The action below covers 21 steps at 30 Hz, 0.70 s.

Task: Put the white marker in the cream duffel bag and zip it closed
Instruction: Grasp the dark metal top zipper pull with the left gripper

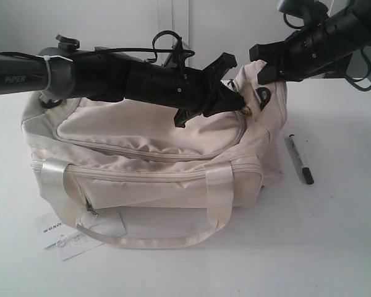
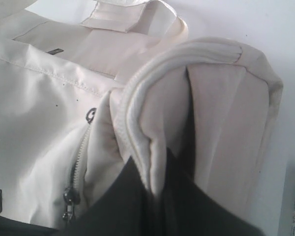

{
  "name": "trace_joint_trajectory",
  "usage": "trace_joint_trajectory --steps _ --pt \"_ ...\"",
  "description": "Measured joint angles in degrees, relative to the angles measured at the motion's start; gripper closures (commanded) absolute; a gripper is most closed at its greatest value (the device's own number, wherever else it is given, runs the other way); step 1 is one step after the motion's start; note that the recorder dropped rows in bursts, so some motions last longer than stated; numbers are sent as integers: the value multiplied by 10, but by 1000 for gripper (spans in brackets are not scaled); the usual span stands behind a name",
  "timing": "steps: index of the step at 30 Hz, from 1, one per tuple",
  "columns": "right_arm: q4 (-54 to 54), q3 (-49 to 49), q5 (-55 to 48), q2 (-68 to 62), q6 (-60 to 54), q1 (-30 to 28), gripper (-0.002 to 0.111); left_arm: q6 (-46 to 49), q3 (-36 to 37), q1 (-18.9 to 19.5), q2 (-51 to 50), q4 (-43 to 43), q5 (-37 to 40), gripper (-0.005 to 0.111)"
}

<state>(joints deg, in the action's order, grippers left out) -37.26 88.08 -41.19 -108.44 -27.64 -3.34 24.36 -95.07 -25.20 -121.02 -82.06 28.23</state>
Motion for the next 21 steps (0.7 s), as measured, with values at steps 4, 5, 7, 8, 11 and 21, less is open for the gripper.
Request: trace_joint_trajectory --steps 4,5,7,8,11,21 --pt "0 0 0 0 0 0 108 -5 0 0 2 7 11 107" --pt "0 0 0 0 0 0 108 -10 0 0 3 11 13 107" --pt "0 0 0 0 0 0 108 -20 0 0 3 17 20 107" --pt "0 0 0 0 0 0 108 -23 0 0 3 20 21 107" --pt "0 0 0 0 0 0 108 -28 0 0 3 24 27 107" --pt "0 0 0 0 0 0 108 -60 0 0 25 88 37 107"
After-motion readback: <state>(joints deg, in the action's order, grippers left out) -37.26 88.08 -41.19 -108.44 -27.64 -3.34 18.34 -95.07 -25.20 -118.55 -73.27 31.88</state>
